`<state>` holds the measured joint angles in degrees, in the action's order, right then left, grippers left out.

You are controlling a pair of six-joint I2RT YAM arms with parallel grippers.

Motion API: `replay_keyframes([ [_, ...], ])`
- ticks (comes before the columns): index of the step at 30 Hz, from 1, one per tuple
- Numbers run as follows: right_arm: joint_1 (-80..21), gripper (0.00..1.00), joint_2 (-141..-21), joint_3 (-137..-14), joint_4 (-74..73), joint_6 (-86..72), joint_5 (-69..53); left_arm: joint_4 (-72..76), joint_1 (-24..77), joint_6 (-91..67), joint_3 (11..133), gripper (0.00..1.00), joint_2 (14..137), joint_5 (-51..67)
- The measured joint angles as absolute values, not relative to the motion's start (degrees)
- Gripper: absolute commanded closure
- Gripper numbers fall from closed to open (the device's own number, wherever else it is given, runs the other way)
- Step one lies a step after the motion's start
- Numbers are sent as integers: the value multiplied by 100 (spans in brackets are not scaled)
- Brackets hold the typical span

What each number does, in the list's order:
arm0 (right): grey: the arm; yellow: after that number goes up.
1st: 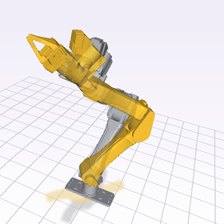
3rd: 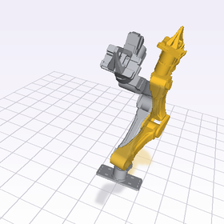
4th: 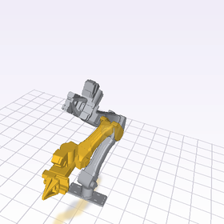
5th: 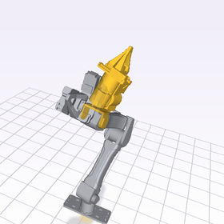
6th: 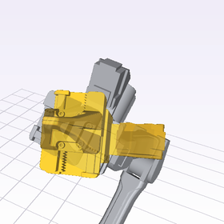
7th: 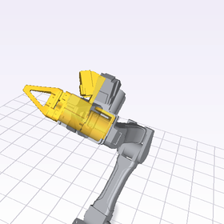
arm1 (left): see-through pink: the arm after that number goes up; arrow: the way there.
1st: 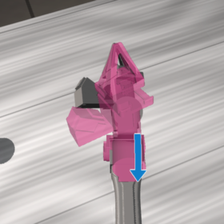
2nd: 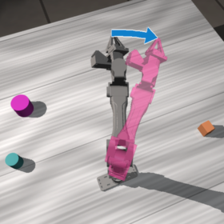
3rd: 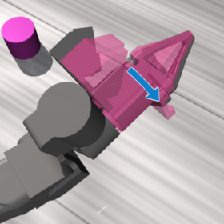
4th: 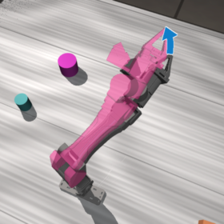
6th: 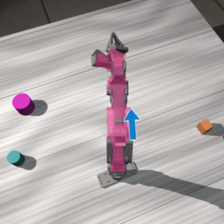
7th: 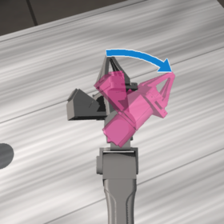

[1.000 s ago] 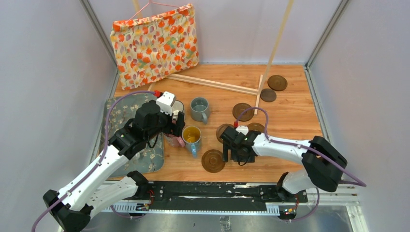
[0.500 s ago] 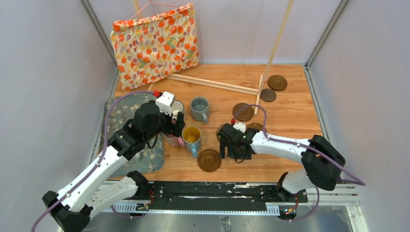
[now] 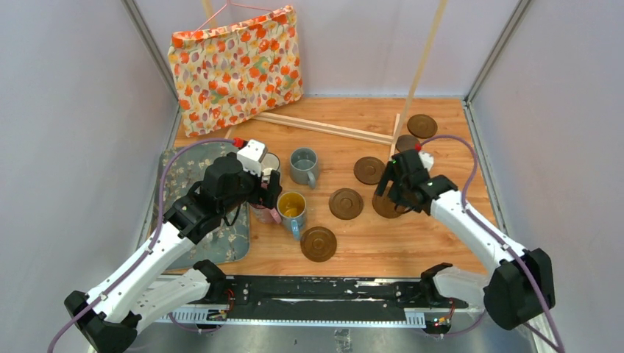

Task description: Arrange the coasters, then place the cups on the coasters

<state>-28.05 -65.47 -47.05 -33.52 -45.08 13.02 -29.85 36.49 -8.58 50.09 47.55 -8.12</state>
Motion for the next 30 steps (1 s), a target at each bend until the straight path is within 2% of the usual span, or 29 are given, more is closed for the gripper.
replay_keyframes([
  [4, -1546, 8, -6705, -5030, -3144, -4095, 1151, -2985, 3649, -860, 5009, 0, 4753, -777],
  [10, -290, 9, -7411, -5649, -2596, -3817, 838, -2982, 3649, -867, 5009, 0, 4694, -762],
  [14, 322, 16, -8237, -6267, -2263, -3787, 637, -2978, 3649, -880, 5009, 0, 4630, -744],
  [15, 445, 21, -8490, -6469, -2169, -3785, 574, -2974, 3649, -880, 5009, 0, 4617, -742],
  [17, 628, 37, -8952, -6864, -2014, -3776, 471, -2969, 3649, -882, 5009, 0, 4598, -722],
  [23, 854, 94, -10541, -8493, -1765, -3715, 145, -2965, 3649, -888, 5009, 0, 4582, -692],
  [24, 858, 99, -10803, -8781, -1763, -3693, 102, -2965, 3649, -895, 5009, 0, 4576, -685],
  [30, 895, 100, -12112, -10158, -1942, -3546, -71, -2963, 3649, -899, 5009, 0, 4525, -679],
])
